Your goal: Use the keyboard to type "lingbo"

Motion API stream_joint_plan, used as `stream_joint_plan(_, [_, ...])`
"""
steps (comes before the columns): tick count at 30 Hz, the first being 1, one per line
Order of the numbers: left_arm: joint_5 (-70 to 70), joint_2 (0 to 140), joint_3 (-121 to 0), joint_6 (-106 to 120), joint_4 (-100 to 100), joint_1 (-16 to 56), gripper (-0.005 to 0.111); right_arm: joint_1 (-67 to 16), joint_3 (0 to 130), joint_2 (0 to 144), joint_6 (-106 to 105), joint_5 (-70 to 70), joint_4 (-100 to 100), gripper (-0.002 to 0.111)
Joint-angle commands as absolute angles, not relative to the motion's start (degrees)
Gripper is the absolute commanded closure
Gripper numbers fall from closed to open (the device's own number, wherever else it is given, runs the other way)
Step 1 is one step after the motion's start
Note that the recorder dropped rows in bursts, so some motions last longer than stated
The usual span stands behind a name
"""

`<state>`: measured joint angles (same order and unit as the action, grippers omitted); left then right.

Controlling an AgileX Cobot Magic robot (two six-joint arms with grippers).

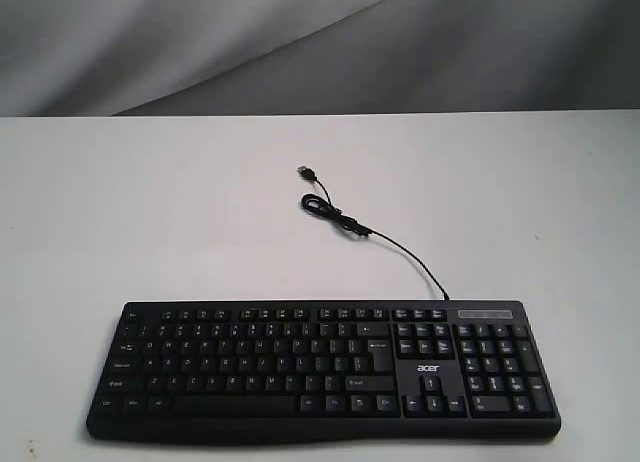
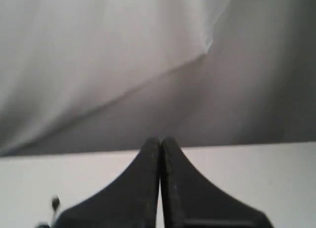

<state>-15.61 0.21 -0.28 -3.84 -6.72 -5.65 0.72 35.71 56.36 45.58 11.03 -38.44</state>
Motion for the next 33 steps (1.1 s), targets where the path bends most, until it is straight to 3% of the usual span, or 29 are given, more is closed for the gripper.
stream_joint_plan(1, [-15.1,0.0,0.0,-4.0,-6.7,-5.7,0.106,-6.6,46.7,74.8,47.8,-6.1,-55.3,0.108])
stream_joint_plan(6, [-15.1,0.0,0.0,-4.0,-6.7,-5.7,0.106,-14.2,60.7,89.4,40.9,-35.8,-53.9,0.108])
stream_joint_plan(8, [-15.1,0.0,0.0,-4.0,-6.7,-5.7,0.106,-14.7,67.6,93.3,21.0,-38.2,-36.8,0.108])
stream_joint_plan(11, [-15.1,0.0,0.0,-4.0,-6.7,-5.7,0.106,-14.8,73.3,96.1,-25.9,-38.2,6.0,0.108])
stream_joint_plan(17, [-15.1,0.0,0.0,-4.0,-6.7,-5.7,0.106,-15.7,71.8,96.4,-63.2,-40.0,41.7,0.108])
stream_joint_plan(33, [-15.1,0.0,0.0,-4.0,-6.7,-5.7,0.106,-32.7,62.3,97.1,-79.7,-33.0,48.9,0.108])
